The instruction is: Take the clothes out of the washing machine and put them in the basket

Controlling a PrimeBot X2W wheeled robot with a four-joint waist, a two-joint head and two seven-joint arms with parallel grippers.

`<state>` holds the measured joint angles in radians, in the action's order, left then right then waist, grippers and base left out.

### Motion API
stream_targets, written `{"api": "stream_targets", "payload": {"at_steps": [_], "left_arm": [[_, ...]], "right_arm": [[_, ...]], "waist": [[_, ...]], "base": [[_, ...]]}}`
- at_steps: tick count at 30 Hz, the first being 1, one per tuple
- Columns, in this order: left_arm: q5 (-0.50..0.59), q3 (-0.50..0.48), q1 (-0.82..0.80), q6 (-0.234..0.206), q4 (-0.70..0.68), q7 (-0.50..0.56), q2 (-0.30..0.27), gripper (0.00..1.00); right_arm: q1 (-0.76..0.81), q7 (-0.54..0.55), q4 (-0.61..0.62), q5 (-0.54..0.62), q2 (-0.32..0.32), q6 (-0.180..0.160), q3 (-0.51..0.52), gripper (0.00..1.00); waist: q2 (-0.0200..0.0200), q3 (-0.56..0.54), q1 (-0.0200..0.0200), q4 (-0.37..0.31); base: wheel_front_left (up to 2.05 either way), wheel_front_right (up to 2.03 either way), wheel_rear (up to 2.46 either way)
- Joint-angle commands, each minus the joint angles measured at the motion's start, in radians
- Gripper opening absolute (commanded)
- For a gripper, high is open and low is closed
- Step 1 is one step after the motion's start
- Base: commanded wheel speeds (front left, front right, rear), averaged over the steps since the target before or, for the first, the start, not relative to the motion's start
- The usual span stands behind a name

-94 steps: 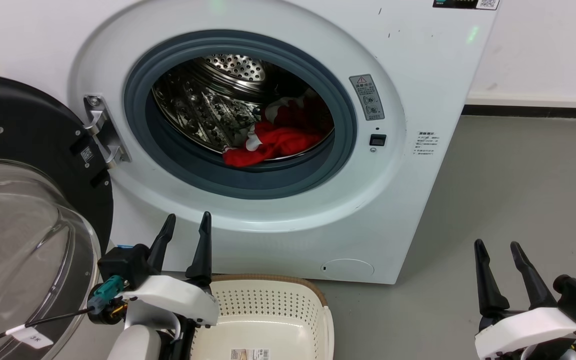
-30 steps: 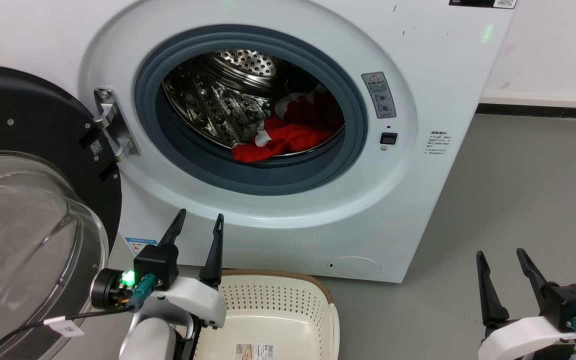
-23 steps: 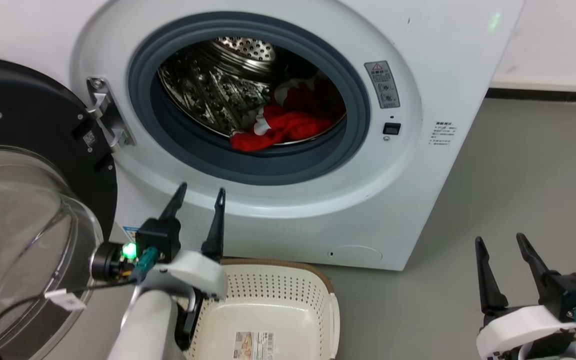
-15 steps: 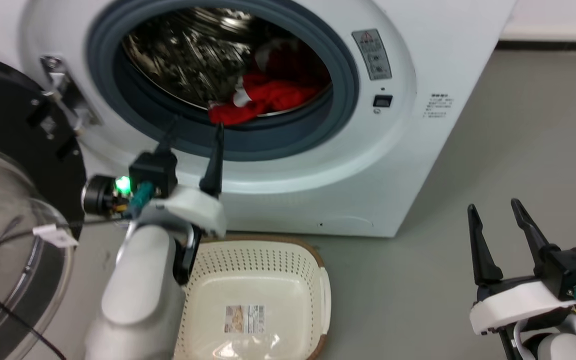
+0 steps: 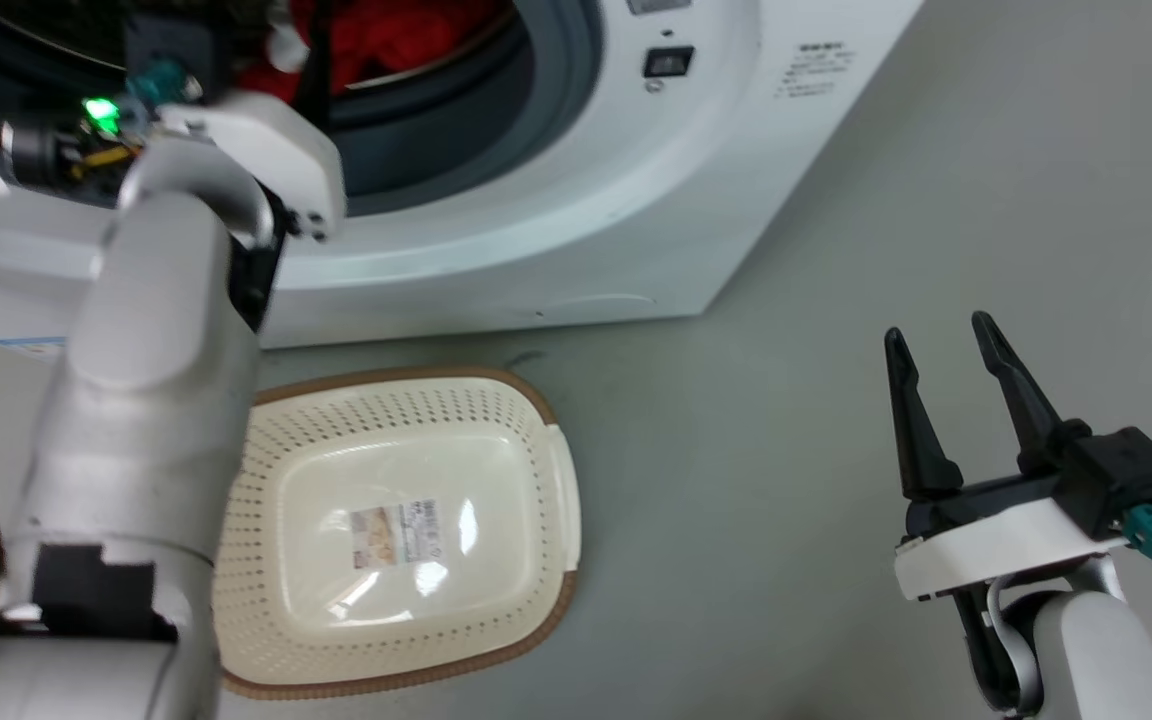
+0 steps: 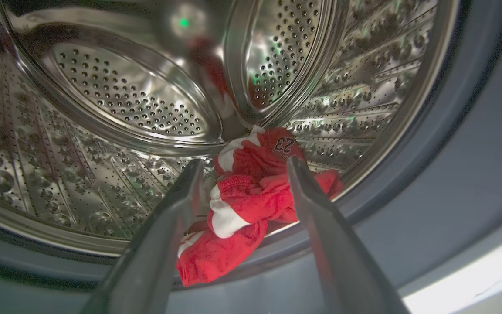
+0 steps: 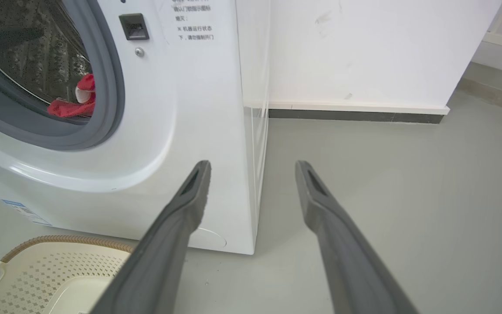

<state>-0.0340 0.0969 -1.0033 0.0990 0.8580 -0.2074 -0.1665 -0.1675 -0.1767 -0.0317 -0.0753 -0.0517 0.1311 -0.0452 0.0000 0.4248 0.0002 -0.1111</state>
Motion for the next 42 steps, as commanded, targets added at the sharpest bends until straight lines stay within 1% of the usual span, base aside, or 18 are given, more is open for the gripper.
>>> {"api": "stream_targets", "payload": {"at_steps": [1, 5, 9, 14, 18, 19, 20, 21, 24, 26, 29, 34, 35, 37, 40, 42], "left_arm": [[-0.003, 0.004, -0.058, 0.006, 0.041, 0.028, -0.018, 1.0], [0.003, 0.015, -0.177, 0.016, 0.137, 0.118, -0.072, 1.0], [0.011, 0.04, -0.275, 0.024, 0.217, 0.213, -0.114, 1.0], [-0.006, 0.063, -0.371, 0.03, 0.299, 0.348, -0.14, 1.0], [-0.029, 0.065, -0.419, 0.031, 0.355, 0.462, -0.149, 1.0], [-0.034, 0.066, -0.423, 0.031, 0.366, 0.488, -0.151, 0.84], [-0.04, 0.065, -0.428, 0.032, 0.374, 0.511, -0.154, 0.4], [-0.043, 0.066, -0.433, 0.032, 0.383, 0.535, -0.155, 0.0], [-0.056, 0.062, -0.442, 0.032, 0.393, 0.577, -0.163, 0.0], [-0.062, 0.059, -0.443, 0.024, 0.379, 0.551, -0.166, 0.0], [-0.088, 0.041, -0.414, 0.024, 0.364, 0.487, -0.158, 0.0], [-0.1, 0.047, -0.327, 0.026, 0.31, 0.273, -0.144, 0.0], [-0.116, 0.035, -0.284, 0.027, 0.298, 0.187, -0.132, 0.0], [-0.124, 0.033, -0.242, 0.027, 0.285, 0.102, -0.122, 0.0], [-0.127, 0.041, -0.173, 0.025, 0.274, -0.001, -0.106, 0.0], [-0.129, 0.043, -0.132, 0.021, 0.253, -0.037, -0.098, 0.0]], "right_arm": [[-0.029, -0.016, -0.016, -0.013, 0.002, -0.001, -0.012, 1.0], [-0.071, -0.042, -0.057, -0.046, 0.003, -0.001, -0.05, 1.0], [-0.102, -0.065, -0.096, -0.075, 0.003, -0.001, -0.08, 1.0], [-0.13, -0.082, -0.138, -0.105, 0.003, -0.001, -0.112, 1.0], [-0.147, -0.087, -0.164, -0.122, 0.003, -0.001, -0.138, 1.0], [-0.149, -0.088, -0.17, -0.127, 0.003, -0.001, -0.143, 1.0], [-0.151, -0.088, -0.176, -0.129, 0.003, -0.001, -0.148, 1.0], [-0.152, -0.089, -0.179, -0.133, 0.003, -0.001, -0.152, 1.0], [-0.157, -0.089, -0.177, -0.14, 0.003, -0.001, -0.159, 1.0], [-0.157, -0.089, -0.178, -0.144, 0.003, -0.001, -0.157, 1.0], [-0.148, -0.089, -0.187, -0.141, 0.002, -0.001, -0.148, 1.0], [-0.127, -0.089, -0.198, -0.122, 0.002, -0.001, -0.124, 1.0], [-0.114, -0.089, -0.21, -0.114, 0.002, -0.001, -0.119, 1.0], [-0.105, -0.089, -0.221, -0.106, 0.002, -0.001, -0.11, 1.0], [-0.088, -0.089, -0.239, -0.091, 0.002, -0.001, -0.098, 1.0], [-0.074, -0.085, -0.247, -0.082, 0.002, -0.001, -0.09, 1.0]], "waist": [[0.0, 0.091, -0.0002, -0.081], [0.0, 0.148, -0.0002, -0.131], [0.0, 0.19, -0.0002, -0.169], [0.0, 0.226, -0.0002, -0.2], [0.0, 0.235, -0.0002, -0.213], [0.0, 0.235, -0.0002, -0.216], [0.0, 0.235, -0.0002, -0.219], [0.0, 0.233, -0.0002, -0.222], [0.0, 0.228, -0.0002, -0.228], [0.0, 0.221, -0.0002, -0.229], [0.0, 0.196, -0.0002, -0.224], [0.0, 0.126, -0.0002, -0.194], [0.0, 0.088, -0.0002, -0.181], [0.0, 0.049, -0.0002, -0.167], [0.0, -0.011, -0.0002, -0.147], [0.0, -0.051, -0.0002, -0.135]], "base": [[0.0, 0.0, 0.0], [0.0, 0.0, 0.0], [0.0, 0.0, 0.0], [0.0, 0.0, 0.0], [0.0, 0.0, 0.0], [0.0, 0.0, 0.0], [0.0, 0.0, 0.0], [0.0, 0.0, 0.0], [0.0, 0.0, 0.0], [0.0, 0.0, 0.0], [0.0, 0.0, 0.0], [0.0, 0.0, 0.0], [0.0, 0.0, 0.0], [0.0, 0.0, 0.0], [0.0, 0.0, 0.0], [0.0, 0.0, 0.0]]}}
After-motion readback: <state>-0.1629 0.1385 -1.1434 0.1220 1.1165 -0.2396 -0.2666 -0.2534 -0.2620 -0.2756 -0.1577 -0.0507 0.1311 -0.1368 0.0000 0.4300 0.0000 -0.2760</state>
